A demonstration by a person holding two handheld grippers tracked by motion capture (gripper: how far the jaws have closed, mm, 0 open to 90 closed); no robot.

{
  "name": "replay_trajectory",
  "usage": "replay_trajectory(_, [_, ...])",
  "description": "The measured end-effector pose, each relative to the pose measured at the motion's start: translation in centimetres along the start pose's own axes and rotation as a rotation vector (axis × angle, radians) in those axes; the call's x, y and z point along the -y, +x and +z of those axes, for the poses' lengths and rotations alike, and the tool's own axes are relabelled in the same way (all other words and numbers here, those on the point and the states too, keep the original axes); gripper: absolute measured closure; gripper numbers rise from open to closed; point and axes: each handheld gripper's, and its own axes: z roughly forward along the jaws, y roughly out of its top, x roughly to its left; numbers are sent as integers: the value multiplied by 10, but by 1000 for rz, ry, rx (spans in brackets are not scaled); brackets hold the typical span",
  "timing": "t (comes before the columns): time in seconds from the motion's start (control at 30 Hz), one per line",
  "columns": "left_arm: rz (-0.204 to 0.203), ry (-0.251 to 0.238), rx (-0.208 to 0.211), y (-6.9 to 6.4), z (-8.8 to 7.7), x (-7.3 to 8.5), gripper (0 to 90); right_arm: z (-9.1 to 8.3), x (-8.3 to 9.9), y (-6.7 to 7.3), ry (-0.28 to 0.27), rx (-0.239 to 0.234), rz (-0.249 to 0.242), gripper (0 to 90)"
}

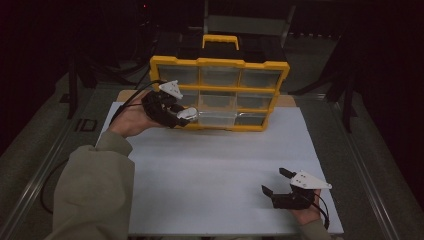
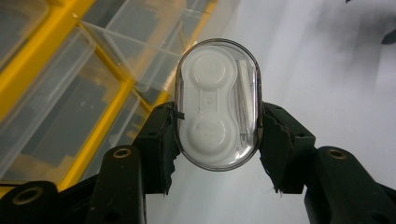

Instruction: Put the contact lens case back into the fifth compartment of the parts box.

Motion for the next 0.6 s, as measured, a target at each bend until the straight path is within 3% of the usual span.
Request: replay_trajectory(0.6, [-7,-20,-11,10,-3,-26,493,0,0,0,-6,0,4,86])
